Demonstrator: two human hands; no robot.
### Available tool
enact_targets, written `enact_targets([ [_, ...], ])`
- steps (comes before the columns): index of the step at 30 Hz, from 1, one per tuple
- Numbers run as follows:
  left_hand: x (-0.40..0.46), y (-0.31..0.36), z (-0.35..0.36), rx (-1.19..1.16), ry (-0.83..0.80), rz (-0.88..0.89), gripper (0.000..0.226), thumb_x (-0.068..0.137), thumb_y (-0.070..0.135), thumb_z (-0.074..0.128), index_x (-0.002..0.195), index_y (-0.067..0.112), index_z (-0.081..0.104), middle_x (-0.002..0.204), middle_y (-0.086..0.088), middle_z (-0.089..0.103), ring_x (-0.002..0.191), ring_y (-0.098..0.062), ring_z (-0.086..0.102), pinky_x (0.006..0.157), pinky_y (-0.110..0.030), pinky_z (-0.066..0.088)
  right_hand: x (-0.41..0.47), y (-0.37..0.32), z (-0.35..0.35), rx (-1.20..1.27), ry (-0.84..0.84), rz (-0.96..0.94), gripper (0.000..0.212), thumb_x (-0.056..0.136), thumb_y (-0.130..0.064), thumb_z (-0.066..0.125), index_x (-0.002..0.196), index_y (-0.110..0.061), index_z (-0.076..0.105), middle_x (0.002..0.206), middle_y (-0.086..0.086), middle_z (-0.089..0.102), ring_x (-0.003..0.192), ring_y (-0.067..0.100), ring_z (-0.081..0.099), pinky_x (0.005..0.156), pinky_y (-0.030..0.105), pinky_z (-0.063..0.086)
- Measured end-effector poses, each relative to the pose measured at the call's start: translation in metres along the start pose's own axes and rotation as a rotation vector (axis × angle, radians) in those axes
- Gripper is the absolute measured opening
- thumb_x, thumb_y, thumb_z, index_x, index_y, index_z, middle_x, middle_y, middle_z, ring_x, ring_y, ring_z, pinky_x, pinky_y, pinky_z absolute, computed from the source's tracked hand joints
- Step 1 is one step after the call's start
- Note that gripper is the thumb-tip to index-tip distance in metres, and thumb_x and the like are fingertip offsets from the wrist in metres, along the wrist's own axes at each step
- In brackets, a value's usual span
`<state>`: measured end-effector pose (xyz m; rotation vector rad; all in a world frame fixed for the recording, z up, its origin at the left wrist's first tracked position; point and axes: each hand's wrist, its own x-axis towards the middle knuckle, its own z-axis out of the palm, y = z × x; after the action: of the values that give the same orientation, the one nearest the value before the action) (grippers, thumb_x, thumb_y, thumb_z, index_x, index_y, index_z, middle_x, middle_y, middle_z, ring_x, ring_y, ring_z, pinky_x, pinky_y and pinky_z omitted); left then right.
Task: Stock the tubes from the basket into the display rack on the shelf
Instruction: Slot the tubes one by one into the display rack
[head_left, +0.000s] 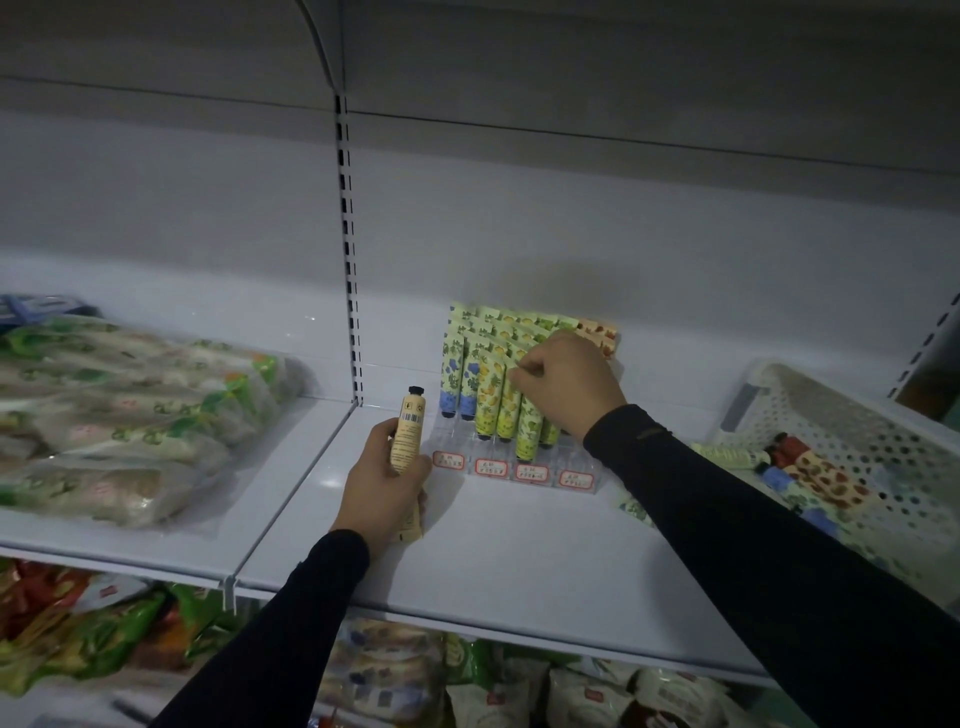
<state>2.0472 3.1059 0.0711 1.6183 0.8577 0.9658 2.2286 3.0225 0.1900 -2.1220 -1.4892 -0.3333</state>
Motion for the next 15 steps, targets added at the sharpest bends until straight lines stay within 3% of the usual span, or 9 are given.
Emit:
enact_targets([
  [2,0.000,0.000,0.000,-0.005,0.002,0.001,0.032,0.094,0.012,0.058,0.121,0.028,0.049,0.075,-0.009,0.065,0.048,-0.014,0.061,0.046,-0.023,0.048,0.004,-0.001,0.000,-0.025,0.012,0.010,0.036,0.093,-0.024,0.058,0.067,-0.001,0.067,0.078,0.016,0.064,0.074,0.025,0.059,0.068,0.027,0.041],
  [7,0.000,-0.001,0.000,-0.011,-0.004,0.002,0.032,0.094,0.012,0.058,0.120,0.029,0.050,0.075,-0.009,0.065,0.049,-0.015,0.061,0.048,-0.024,0.049,0.015,-0.002,-0.001,-0.029,-0.015,0.023,0.039,0.090,-0.020,0.057,0.054,-0.004,0.058,0.063,0.014,0.064,0.052,0.023,0.054,0.065,0.033,0.056],
  [10,0.001,-0.003,0.000,-0.007,0.001,0.004,0.032,0.094,0.013,0.058,0.120,0.030,0.050,0.075,-0.008,0.065,0.050,-0.015,0.062,0.049,-0.025,0.050,0.019,-0.002,-0.001,-0.006,-0.037,0.050,0.041,0.088,-0.017,0.059,0.049,-0.013,0.047,0.051,0.008,0.048,0.049,0.020,0.046,0.069,0.036,0.058],
  [15,0.002,-0.004,0.000,-0.003,0.003,0.006,0.032,0.093,0.013,0.058,0.119,0.029,0.050,0.073,-0.007,0.065,0.049,-0.016,0.062,0.049,-0.026,0.050,0.021,-0.002,0.001,-0.004,-0.045,0.078,0.042,0.085,-0.018,0.060,0.046,-0.016,0.045,0.049,0.002,0.044,0.049,0.020,0.047,0.068,0.037,0.058],
])
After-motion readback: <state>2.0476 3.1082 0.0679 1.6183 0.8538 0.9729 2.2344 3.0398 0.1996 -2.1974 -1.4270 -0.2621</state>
